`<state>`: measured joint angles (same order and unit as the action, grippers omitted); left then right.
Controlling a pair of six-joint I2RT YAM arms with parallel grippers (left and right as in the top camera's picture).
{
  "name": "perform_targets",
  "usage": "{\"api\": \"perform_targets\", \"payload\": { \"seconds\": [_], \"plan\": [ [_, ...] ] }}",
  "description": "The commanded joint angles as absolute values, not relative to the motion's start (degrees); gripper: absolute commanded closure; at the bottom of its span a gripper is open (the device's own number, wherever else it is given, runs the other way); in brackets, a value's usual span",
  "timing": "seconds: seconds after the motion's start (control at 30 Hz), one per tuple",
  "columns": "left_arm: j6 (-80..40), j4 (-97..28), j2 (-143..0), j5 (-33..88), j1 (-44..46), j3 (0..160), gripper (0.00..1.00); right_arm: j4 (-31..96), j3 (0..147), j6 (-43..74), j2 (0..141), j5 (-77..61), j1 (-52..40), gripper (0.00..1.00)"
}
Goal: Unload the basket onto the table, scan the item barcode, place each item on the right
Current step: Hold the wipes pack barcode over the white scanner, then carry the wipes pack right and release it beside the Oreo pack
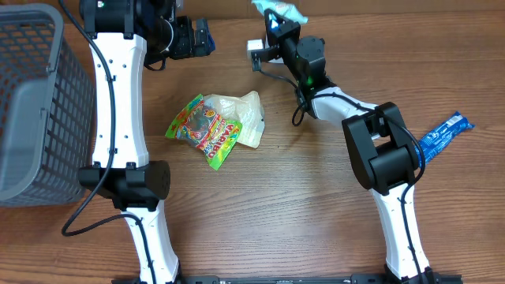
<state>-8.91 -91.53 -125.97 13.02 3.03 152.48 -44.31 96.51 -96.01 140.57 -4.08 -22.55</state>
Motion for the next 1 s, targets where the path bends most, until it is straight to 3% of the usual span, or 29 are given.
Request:
{"api": "perform_targets", "payload": {
  "seconds": [0.0, 0.47, 0.67, 0.8, 0.9, 0.97],
  "plan": [
    [-9.23, -91.46, -124.38, 12.91, 3.77, 152.35, 0.0, -44.64, 97.89, -95.85, 140.55, -4.21, -22.92, 0.96],
    [-9.23, -91.46, -124.38, 12.91, 3.77, 152.35, 0.0, -39.03, 97.84, -95.04, 136.94, -3.97, -23.77, 0.96],
    [-9.23, -91.46, -124.38, 12.91, 3.77, 152.35, 0.0, -36.6, 97.84, -77.19, 128.22, 2.57, -24.49, 0.96],
    [-9.23, -91.46, -124.38, 12.91, 3.77, 152.35, 0.0, -20.03, 97.84, -69.04, 120.07, 6.39, -25.45, 0.96],
    [-9.23, -91.46, -124.38, 12.91, 3.77, 152.35, 0.0, 2.02, 97.84, -58.81, 112.14, 3.07, -26.59, 0.96],
    [-9.23, -91.46, -124.38, 12.91, 3.77, 152.35, 0.0, 16.14, 97.84, -42.37, 105.86, -2.33, -26.79, 0.96]
  ]
}}
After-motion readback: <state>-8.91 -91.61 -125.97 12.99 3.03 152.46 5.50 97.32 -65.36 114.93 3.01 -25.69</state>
